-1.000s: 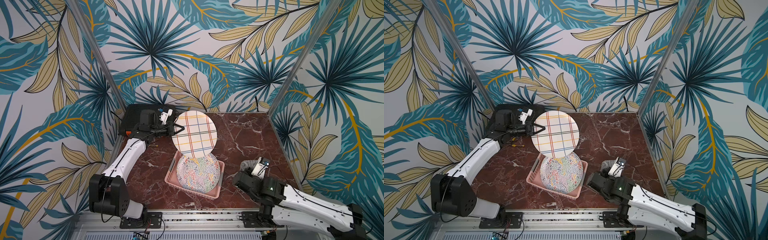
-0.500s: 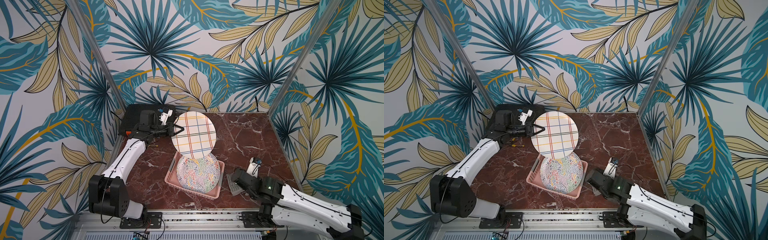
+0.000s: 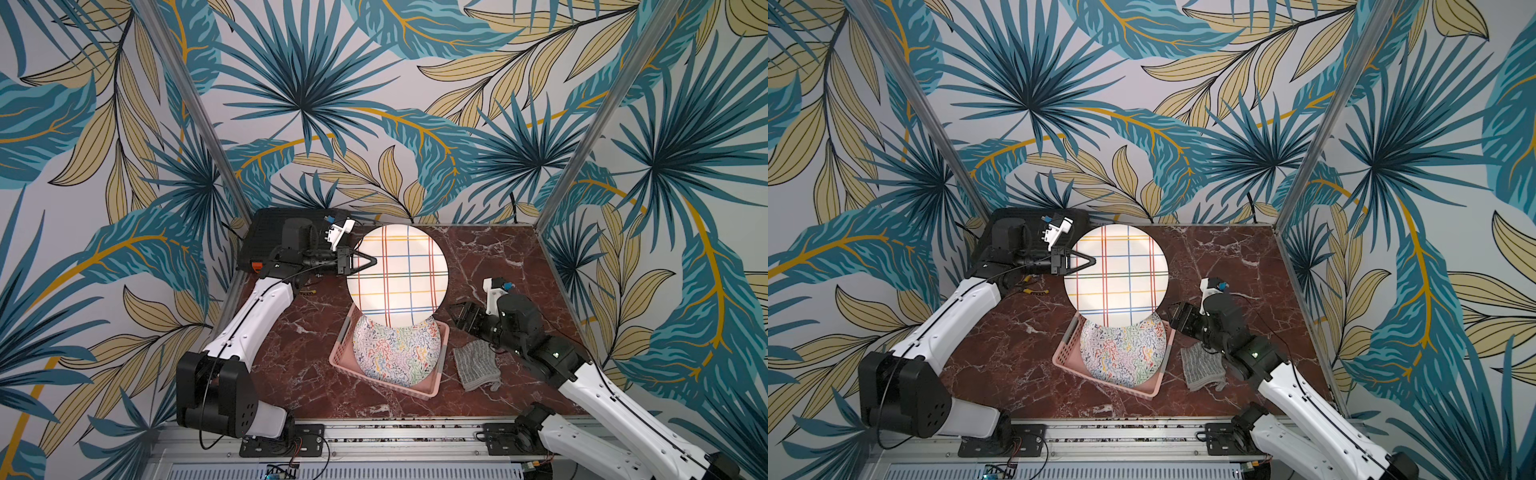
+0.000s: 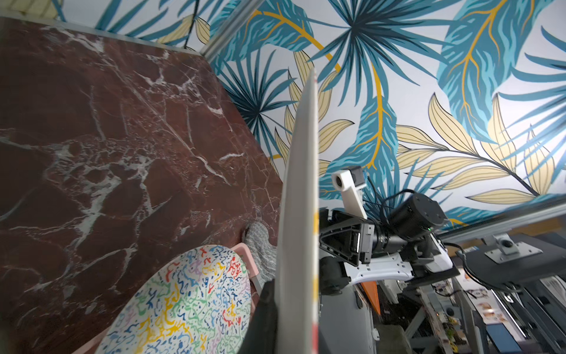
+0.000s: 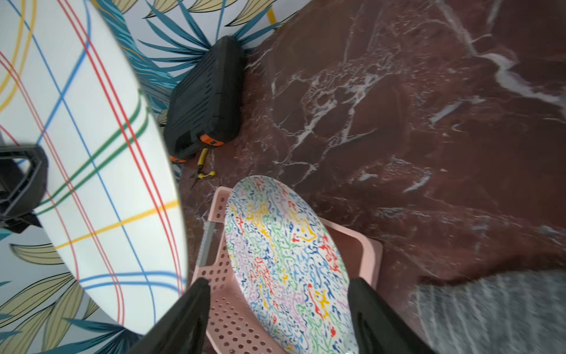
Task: Wipe the wet plate dry
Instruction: Place the towel at the center of the board, then place the plate at the center of the board.
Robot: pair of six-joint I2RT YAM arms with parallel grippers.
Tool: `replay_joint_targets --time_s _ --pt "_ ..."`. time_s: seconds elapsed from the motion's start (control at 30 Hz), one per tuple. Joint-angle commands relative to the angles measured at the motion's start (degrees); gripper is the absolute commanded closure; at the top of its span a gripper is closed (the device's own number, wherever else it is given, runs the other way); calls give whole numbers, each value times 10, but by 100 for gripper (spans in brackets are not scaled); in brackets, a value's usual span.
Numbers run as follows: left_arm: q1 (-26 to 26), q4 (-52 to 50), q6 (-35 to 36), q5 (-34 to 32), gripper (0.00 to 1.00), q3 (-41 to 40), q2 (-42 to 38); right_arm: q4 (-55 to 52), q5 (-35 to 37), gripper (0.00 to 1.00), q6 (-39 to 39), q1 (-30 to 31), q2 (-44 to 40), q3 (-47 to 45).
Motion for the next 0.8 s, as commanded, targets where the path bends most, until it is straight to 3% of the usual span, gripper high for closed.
replay_joint_targets --time_s 0.0,0.23,0.37,0.53,0.77 --pt "-22 9 20 67 100 27 -26 119 -129 30 -19 -11 6 4" --pt "-38 -5 35 70 100 27 -30 202 -164 40 0 -15 11 -12" --pt "-34 -27 43 25 100 36 -29 150 -156 31 -26 -15 10 11" --pt "-21 -28 33 -27 100 37 -27 47 -115 27 -47 -32 -56 6" --pt "-18 3 3 6 100 32 -18 77 -169 29 -37 -42 -86 -8"
